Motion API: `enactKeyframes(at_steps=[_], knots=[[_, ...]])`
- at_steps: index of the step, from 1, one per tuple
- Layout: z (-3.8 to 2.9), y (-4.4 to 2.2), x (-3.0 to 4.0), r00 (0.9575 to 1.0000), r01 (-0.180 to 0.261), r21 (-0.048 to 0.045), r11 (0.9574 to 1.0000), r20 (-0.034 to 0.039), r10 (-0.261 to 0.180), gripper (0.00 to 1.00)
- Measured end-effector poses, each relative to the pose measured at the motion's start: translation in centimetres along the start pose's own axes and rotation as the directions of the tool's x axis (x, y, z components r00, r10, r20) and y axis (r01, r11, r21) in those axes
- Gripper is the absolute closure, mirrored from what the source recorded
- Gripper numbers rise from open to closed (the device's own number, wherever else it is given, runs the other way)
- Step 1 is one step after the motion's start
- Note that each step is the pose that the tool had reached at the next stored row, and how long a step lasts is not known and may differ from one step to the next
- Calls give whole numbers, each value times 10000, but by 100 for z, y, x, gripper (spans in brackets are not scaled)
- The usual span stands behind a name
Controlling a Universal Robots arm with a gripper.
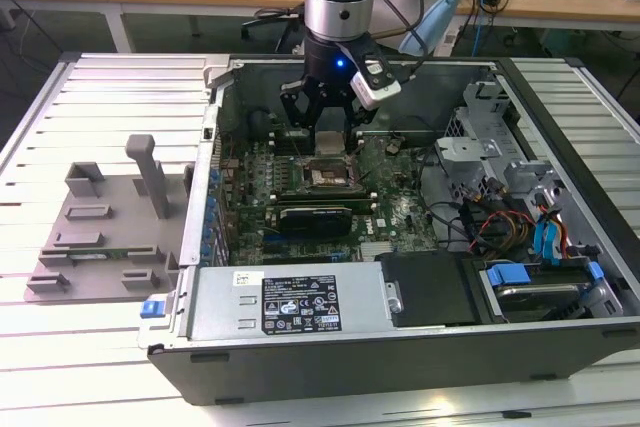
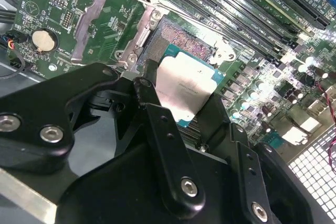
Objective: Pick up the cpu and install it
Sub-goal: 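Pick up the cpu and move it towards the insertion slot, then place the cpu into insertion slot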
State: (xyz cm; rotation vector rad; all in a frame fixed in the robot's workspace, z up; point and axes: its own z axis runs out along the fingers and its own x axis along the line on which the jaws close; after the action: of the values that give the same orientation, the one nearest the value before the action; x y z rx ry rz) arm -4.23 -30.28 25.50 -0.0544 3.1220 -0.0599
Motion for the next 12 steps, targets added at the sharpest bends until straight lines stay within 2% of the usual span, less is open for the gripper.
enactKeyframes(at_steps=[3, 4, 6, 7, 12], knots=[[0, -8, 0, 10000, 3, 0, 10000, 0, -3, 45], [2, -47, 2, 10000, -1, 0, 10000, 0, 1, 45], [8, -206, 8, 10000, -2, 0, 10000, 0, 2, 45], [10, -248, 9, 10000, 1, -1, 10000, 0, -1, 45], [10, -258, 10, 10000, -1, 0, 10000, 0, 1, 45]])
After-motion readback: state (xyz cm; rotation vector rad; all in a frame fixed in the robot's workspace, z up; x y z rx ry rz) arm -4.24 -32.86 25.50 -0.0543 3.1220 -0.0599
